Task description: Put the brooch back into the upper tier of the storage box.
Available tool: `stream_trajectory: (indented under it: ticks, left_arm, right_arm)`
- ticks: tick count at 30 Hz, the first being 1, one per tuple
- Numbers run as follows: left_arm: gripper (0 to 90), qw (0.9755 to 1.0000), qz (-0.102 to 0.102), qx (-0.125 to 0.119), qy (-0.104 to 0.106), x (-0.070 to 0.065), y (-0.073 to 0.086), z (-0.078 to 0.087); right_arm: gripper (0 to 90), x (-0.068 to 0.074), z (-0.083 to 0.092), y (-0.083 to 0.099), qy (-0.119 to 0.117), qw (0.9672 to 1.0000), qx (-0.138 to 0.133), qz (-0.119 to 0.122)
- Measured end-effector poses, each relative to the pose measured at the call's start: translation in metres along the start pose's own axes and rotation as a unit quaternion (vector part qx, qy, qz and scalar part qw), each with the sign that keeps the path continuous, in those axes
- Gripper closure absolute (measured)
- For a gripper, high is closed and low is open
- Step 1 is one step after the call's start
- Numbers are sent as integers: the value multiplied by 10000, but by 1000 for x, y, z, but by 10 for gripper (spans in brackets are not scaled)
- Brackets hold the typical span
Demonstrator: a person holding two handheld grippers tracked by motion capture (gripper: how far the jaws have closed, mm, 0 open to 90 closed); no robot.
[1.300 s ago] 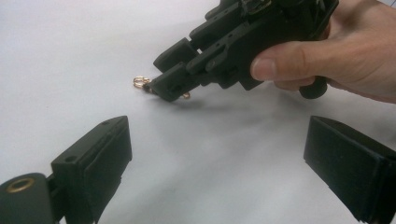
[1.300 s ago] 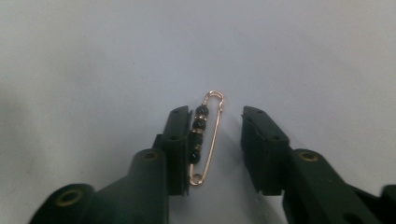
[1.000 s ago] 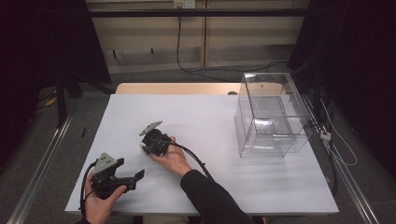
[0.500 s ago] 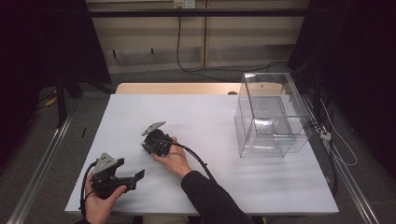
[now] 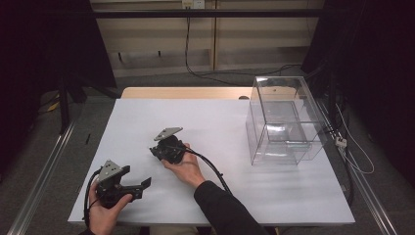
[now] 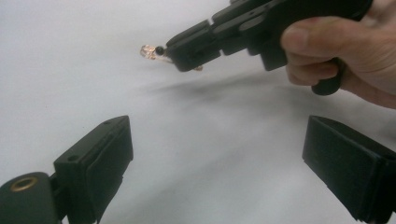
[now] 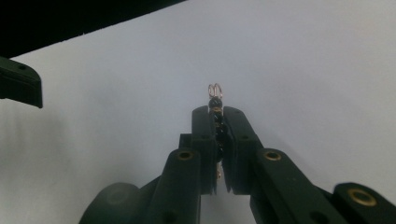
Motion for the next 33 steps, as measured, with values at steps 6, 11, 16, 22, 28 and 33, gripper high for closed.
stream_trajectory:
  ticks: [6,11,16,22,28,33]
  left_arm:
    - [82,10000,2,2,-9,0,0,0]
    - [79,10000,36,-27,-32,0,0,0]
    - [75,10000,59,-37,-42,1,0,1]
    - [72,10000,46,-46,-35,1,-1,1]
    - [68,9999,56,-77,-34,1,-1,1]
    - [68,10000,52,-75,-23,1,-1,1]
  right_arm:
    - [846,-6,19,-3,72,9994,-322,-118]
    - [846,-6,31,-3,54,9985,-505,-194]
    - [846,-4,44,-6,-24,9969,-729,-291]
    - [846,-2,61,-11,-82,9952,-927,-294]
    - [846,-3,76,-14,-74,9933,-1117,-277]
    - [846,-5,86,-17,-73,9918,-1243,-273]
Point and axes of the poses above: each handheld gripper's, and its own axes: z roughly backward along the jaws, y roughly out of its underside, x roughly to its left, the point moved 1 cm from there along -z, roughly forward along the jaws, and after that the axes turned 14 degrees about -x, right-handed, at the moved point
